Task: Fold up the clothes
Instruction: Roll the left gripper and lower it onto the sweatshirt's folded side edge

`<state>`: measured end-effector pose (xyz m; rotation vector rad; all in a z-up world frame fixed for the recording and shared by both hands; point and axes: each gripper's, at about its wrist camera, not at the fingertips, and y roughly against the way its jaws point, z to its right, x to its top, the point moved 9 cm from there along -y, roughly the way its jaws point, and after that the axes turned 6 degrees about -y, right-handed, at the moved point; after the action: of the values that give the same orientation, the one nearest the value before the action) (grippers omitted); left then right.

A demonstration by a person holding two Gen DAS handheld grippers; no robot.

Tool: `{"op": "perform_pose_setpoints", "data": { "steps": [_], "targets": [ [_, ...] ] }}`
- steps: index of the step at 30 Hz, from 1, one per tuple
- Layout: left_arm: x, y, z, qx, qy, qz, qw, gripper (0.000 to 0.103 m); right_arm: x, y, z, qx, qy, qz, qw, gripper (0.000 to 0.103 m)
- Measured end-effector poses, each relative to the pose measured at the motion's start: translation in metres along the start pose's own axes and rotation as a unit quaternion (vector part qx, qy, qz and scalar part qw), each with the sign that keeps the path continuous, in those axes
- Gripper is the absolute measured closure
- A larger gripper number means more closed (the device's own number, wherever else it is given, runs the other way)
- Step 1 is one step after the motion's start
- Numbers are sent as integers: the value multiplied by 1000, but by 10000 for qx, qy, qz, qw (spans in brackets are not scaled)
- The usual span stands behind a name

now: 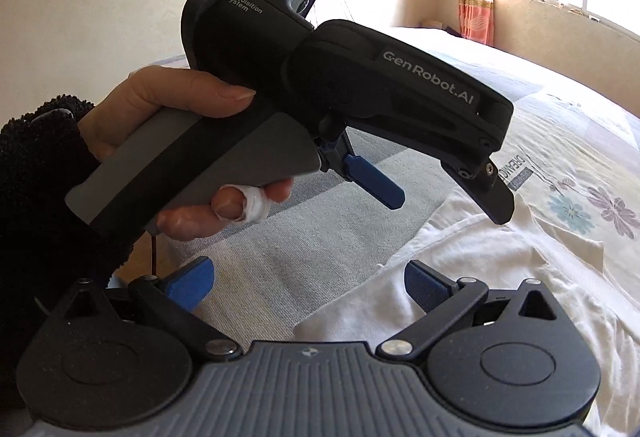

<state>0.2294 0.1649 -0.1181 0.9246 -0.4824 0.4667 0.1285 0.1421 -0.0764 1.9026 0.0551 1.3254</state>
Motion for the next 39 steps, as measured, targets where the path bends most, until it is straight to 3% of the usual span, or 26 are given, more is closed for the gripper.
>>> {"op": "perform_pose_setpoints", "data": {
  "steps": [5, 10, 13, 16, 20, 25, 28, 30, 33, 35, 37, 39],
  "targets": [
    [-22, -12, -7, 24, 278, -258, 9993, 3, -14, 32, 13, -325, -268, 104, 9991, 0],
    [-45, -9, 14, -731, 634, -347, 9947, 1, -36, 77, 43, -611, -715, 206, 9954, 0],
    [-40, -13, 13, -619, 671, -241, 9955, 1, -51, 92, 57, -680, -1045, 213, 9920, 0],
    [-30, -18, 9, -545, 712, -178, 9958, 1, -60, 96, 67, -728, -1349, 254, 9879, 0],
    [-30, -18, 11, -687, 904, -253, 9932, 1, -70, 109, 58, -793, -1316, 326, 9876, 0],
    [-57, 12, 29, -1191, 967, -383, 9874, 1, -67, 104, 64, -783, -1326, 334, 9875, 0],
    [-55, 35, 25, -836, 833, -173, 9929, 1, -72, 100, 69, -729, -1412, 306, 9868, 0],
    [-42, 45, 19, -804, 872, 95, 9929, 1, -76, 96, 73, -717, -1537, 264, 9852, 0],
    [-24, 41, 19, -1169, 1072, 338, 9868, 1, -81, 90, 77, -711, -1734, 204, 9821, 0],
    [-20, 26, 26, -1361, 1100, 275, 9842, 1, -81, 90, 77, -743, -1736, 196, 9818, 0],
    [-25, 7, 30, -1271, 1048, 91, 9863, 1, -80, 92, 75, -807, -1641, 197, 9829, 0],
    [-34, -3, 23, -893, 953, -10, 9914, 3, -80, 95, 77, -905, -1556, 185, 9835, 0]
  ]
}}
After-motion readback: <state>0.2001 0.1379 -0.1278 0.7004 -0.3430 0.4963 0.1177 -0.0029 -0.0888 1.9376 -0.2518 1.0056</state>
